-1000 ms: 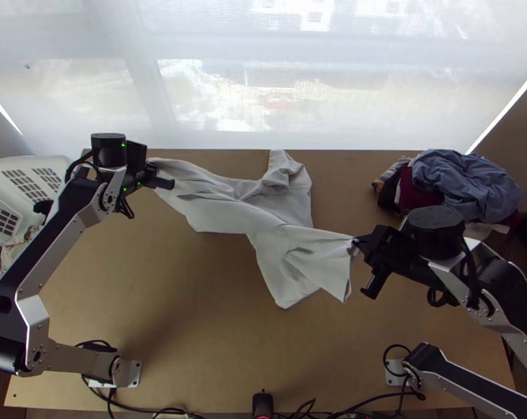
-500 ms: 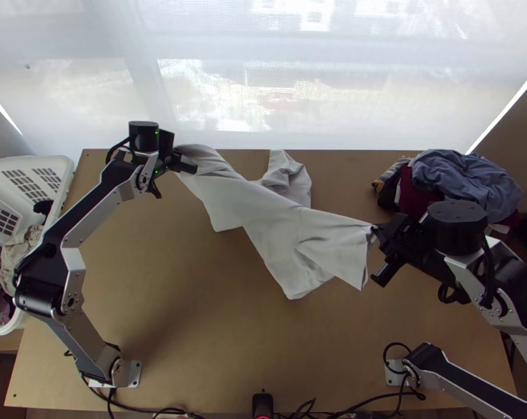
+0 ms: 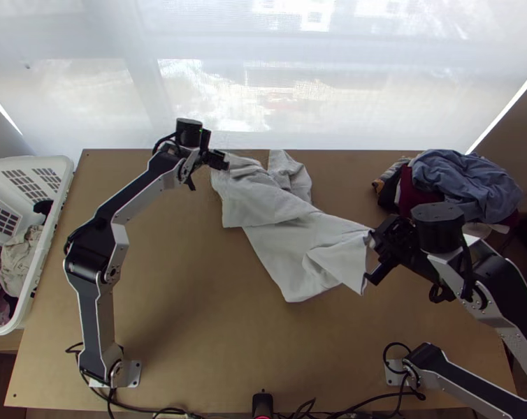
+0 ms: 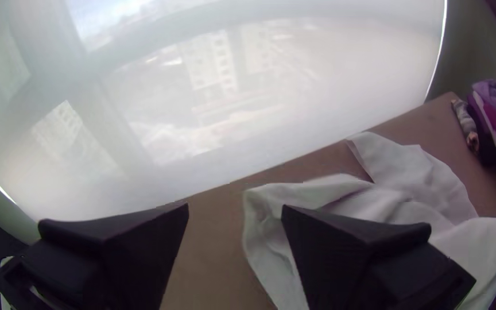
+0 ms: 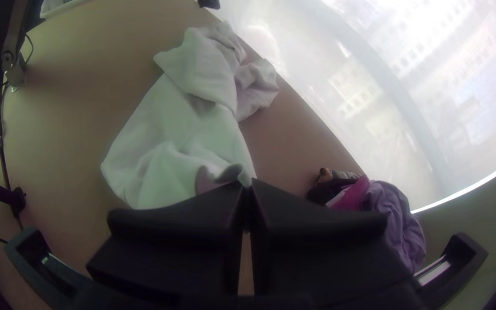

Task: Fold the t-shirt

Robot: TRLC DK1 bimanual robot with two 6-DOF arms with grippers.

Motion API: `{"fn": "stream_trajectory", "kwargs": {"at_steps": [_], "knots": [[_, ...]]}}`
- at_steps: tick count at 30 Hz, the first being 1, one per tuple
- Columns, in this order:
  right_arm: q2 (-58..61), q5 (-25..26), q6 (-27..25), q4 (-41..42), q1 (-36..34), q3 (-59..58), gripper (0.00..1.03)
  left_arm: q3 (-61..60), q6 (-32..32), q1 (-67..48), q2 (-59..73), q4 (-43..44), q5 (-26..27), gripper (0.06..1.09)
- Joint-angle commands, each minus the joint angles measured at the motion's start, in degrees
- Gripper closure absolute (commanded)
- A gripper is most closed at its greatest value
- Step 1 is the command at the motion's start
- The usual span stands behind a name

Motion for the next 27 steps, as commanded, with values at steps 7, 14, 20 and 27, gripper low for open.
{"fn": "stream_trajectory", "kwargs": {"at_steps": [7,14,20,27], "knots": [[0.8,0.3,-0.1,3.0,-0.1,-3.2,1.00,-5.3,2.8,-3.5,-13.7,-31.5,8.7,0.13],[0.6,0.2,0.2,4.1,0.2,-3.9,1.00,-24.9,9.3,-4.9,-23.0,-28.4,9.4,0.14],[0.0,0.2,0.5,4.4,0.9,-4.2,1.00,-29.2,7.4,-9.1,-20.1,-21.5,8.0,0.17],[-1.2,0.1,0.6,3.2,1.1,-3.7,1.00,-26.2,5.0,-11.4,-14.1,-18.9,7.0,0.17]]}}
